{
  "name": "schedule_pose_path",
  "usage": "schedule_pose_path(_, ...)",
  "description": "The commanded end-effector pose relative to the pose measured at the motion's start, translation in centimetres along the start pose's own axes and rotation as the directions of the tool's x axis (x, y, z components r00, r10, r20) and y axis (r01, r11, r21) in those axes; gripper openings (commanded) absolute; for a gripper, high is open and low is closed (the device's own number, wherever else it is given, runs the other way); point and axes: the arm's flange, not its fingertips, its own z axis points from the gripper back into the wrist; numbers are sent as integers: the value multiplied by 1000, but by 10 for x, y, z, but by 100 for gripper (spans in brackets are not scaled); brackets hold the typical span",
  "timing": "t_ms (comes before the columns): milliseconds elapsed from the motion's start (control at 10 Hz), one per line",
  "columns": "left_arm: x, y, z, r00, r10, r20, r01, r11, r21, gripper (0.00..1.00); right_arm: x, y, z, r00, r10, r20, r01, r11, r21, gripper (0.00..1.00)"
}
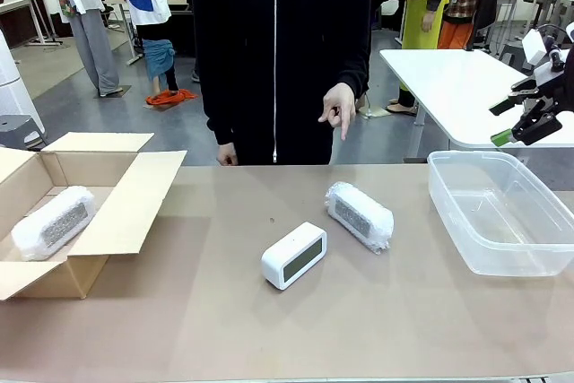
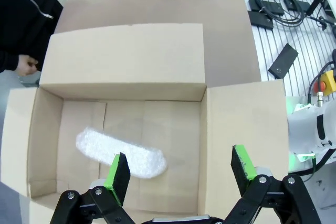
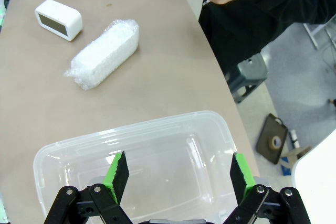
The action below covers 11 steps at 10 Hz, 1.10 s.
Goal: Separate and place wrapped and unwrapped clocks.
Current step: Pick up the Digital clock indicated by the person.
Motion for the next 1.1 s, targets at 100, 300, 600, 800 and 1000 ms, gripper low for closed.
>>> schedule_pose_path(100, 50, 5, -15, 991, -42, -125, 37, 998, -46, 100, 0, 0, 0, 1000, 9, 2, -9, 1000, 2, 100)
schedule_pose_path(300, 87, 13, -36, 980, -78, -184, 64, 995, -81, 100, 0, 0, 0, 1000, 9, 2, -9, 1000, 2, 100)
schedule_pose_path(600, 145, 22, -73, 944, -177, -279, 141, 980, -144, 100, 0, 0, 0, 1000, 9, 2, -9, 1000, 2, 100)
schedule_pose_path(800, 185, 29, -105, 896, -283, -341, 219, 952, -213, 100, 0, 0, 0, 1000, 9, 2, -9, 1000, 2, 100)
schedule_pose_path(1000, 222, 40, -146, 851, -357, -387, 264, 925, -273, 100, 0, 0, 0, 1000, 9, 2, -9, 1000, 2, 100)
